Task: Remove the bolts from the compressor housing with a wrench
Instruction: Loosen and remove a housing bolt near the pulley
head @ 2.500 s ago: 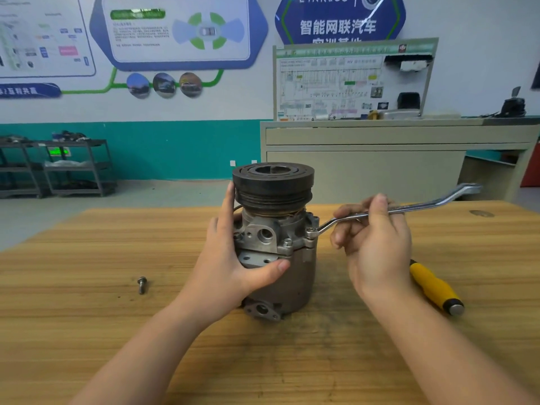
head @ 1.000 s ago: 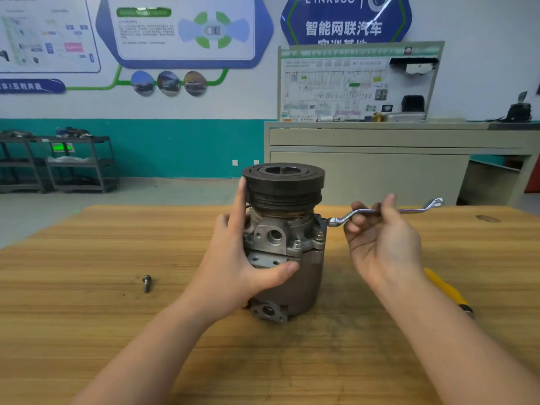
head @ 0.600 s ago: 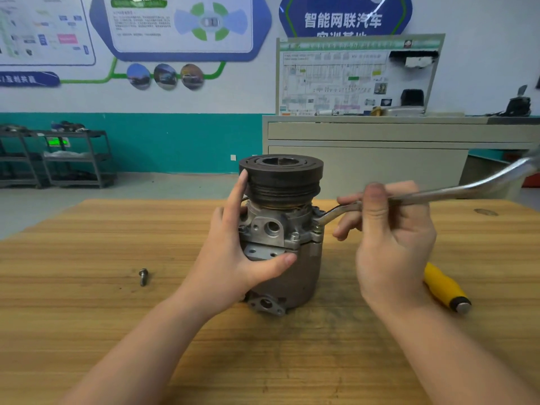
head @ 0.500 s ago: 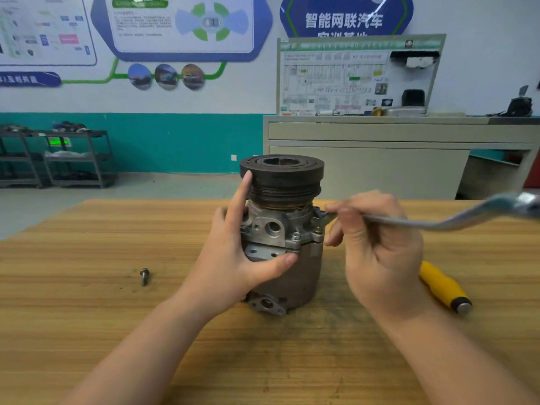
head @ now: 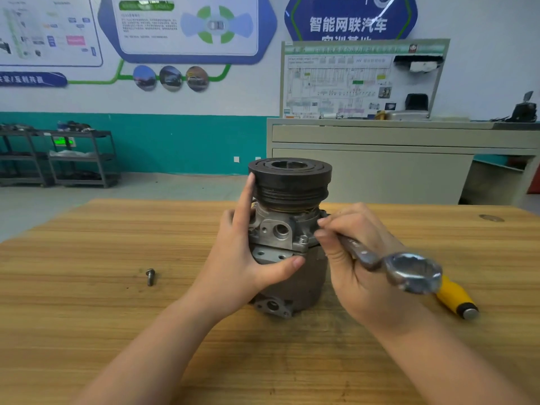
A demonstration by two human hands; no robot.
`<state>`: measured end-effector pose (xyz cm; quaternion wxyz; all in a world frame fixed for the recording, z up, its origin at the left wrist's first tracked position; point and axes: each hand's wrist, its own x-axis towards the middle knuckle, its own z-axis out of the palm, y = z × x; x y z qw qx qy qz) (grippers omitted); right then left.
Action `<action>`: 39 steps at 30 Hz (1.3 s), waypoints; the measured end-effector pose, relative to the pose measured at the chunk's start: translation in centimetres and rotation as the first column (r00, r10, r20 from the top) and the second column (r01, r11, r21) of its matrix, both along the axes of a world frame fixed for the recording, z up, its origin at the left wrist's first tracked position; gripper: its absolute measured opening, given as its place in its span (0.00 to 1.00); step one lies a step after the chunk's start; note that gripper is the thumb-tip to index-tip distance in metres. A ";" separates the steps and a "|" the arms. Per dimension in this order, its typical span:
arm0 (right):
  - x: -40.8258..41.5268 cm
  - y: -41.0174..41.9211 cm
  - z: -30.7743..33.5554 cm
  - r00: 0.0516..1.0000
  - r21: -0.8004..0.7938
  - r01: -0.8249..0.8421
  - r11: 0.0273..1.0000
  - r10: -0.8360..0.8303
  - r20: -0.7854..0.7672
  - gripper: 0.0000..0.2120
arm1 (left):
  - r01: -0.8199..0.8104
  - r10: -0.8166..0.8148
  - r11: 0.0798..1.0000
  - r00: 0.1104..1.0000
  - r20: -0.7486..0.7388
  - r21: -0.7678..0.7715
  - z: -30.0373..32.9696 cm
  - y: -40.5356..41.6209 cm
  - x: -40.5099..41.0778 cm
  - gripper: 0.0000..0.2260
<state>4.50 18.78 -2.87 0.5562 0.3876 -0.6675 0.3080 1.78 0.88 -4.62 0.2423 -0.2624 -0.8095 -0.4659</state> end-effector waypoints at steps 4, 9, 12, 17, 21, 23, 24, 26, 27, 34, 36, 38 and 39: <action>-0.2 -0.8 -0.5 0.970 -0.394 -0.177 0.902 0.227 0.083 0.11 | 0.003 -0.003 1.000 1.000 0.009 0.010 0.0 0.0 0.0 0.53; -2.3 0.7 0.8 0.733 -0.894 -0.065 0.442 0.630 0.258 0.10 | 0.022 -0.023 0.999 0.999 0.024 0.035 0.0 0.1 0.1 0.52; -3.3 1.9 1.6 0.431 -0.980 0.030 0.194 0.882 0.188 0.12 | 0.029 -0.031 0.998 0.999 0.040 0.056 -0.2 0.1 0.0 0.53; -3.3 3.7 1.4 0.494 -0.969 -0.001 0.245 0.843 0.213 0.10 | 0.018 -0.025 0.997 0.997 0.079 0.080 -0.2 0.1 -0.1 0.55; -2.7 3.9 0.6 0.642 -0.652 0.048 0.757 0.477 0.600 0.09 | 0.026 -0.033 0.996 0.996 0.081 0.080 -0.1 0.1 0.0 0.55; -2.0 3.0 0.5 0.686 -0.447 0.042 0.894 0.299 0.663 0.08 | 0.032 -0.038 0.996 0.996 0.076 0.078 -0.1 0.1 0.0 0.55; -1.8 2.6 0.4 0.699 -0.389 0.008 0.921 0.273 0.661 0.10 | 0.035 -0.041 0.996 0.996 0.075 0.076 -0.1 0.1 0.0 0.55; -1.4 2.0 0.1 0.709 -0.337 -0.035 0.941 0.261 0.655 0.15 | 0.038 -0.045 0.996 0.996 0.077 0.080 -0.1 0.1 0.0 0.55; -1.4 1.9 0.1 0.711 -0.337 -0.027 0.941 0.255 0.655 0.15 | 0.038 -0.044 0.996 0.996 0.080 0.083 -0.1 0.1 0.0 0.55; -1.7 2.1 -0.3 0.638 -0.348 0.014 0.937 0.260 0.725 0.04 | 0.033 -0.041 0.995 0.996 0.084 0.092 0.0 0.0 -0.1 0.55; -1.5 2.2 -0.3 0.634 -0.326 -0.005 0.945 0.256 0.730 0.09 | 0.028 -0.035 0.995 0.996 0.082 0.091 0.0 0.0 -0.1 0.54; -1.3 2.3 -0.3 0.625 -0.349 -0.033 0.937 0.292 0.724 0.07 | 0.028 -0.034 0.996 0.997 0.075 0.087 0.0 0.0 -0.1 0.53; -1.3 2.3 -0.2 0.614 -0.363 -0.037 0.931 0.308 0.727 0.03 | 0.029 -0.035 0.996 0.997 0.074 0.087 0.0 0.0 -0.1 0.54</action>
